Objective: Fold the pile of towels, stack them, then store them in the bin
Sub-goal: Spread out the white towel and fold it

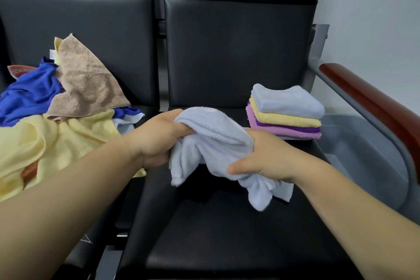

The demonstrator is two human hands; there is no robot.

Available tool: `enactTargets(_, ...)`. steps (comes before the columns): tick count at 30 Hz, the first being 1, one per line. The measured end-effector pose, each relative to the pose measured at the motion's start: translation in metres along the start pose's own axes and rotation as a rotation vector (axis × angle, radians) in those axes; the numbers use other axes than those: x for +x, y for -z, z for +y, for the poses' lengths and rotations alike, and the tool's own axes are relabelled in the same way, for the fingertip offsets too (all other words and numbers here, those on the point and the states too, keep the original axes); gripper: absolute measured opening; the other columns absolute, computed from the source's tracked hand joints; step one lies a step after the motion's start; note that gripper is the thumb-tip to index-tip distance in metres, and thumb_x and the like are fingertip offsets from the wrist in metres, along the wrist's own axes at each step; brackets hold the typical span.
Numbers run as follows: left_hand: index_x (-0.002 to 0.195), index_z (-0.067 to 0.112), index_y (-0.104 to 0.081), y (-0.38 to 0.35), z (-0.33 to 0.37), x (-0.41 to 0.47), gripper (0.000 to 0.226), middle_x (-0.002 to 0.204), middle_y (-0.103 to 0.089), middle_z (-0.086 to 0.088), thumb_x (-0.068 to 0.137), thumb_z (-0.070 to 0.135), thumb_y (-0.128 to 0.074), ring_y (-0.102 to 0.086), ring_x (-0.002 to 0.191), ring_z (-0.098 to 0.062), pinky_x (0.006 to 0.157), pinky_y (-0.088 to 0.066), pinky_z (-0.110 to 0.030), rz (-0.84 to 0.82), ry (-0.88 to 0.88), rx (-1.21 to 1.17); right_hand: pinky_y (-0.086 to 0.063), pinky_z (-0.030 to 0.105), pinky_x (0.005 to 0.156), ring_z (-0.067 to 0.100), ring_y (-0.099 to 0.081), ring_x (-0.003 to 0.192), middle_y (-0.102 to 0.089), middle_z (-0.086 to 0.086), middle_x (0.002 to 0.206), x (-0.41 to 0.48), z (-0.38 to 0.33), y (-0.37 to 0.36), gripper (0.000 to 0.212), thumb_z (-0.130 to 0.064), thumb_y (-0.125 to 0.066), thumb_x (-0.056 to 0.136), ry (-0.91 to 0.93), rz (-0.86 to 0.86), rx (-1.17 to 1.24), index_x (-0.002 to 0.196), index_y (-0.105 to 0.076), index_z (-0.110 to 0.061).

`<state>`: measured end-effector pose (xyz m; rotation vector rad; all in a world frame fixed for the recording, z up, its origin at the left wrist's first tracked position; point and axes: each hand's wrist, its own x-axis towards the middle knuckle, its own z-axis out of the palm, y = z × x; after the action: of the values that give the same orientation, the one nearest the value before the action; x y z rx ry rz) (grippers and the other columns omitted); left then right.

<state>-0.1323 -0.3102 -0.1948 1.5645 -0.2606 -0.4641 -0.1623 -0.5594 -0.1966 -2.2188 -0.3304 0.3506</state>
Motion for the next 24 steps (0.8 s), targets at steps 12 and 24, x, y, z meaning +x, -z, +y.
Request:
enactTargets(12, 0.089, 0.016, -0.073, 0.002, 0.000, -0.003, 0.025, 0.090, -0.077, -0.004, 0.076, 0.036, -0.081, -0.072, 0.086, -0.018, 0.079, -0.060, -0.038, -0.061, 0.014, 0.515, -0.063, 0.039, 0.083, 0.010, -0.074, 0.086, -0.077, -0.004, 0.087, 0.006, 0.009, 0.024, 0.013, -0.038, -0.077, 0.088, -0.009, 0.169, 0.007, 0.088, -0.077, -0.025)
enactTargets(24, 0.114, 0.004, -0.067, -0.010, 0.014, -0.008, 0.023, 0.110, -0.075, -0.015, 0.091, 0.006, -0.072, -0.073, 0.102, -0.026, 0.086, -0.060, -0.035, -0.065, -0.097, 0.170, -0.036, 0.021, 0.048, 0.006, -0.042, 0.048, -0.044, -0.012, 0.047, 0.009, -0.001, 0.008, 0.032, -0.026, -0.075, 0.081, -0.107, 0.052, -0.348, 0.063, -0.049, -0.024)
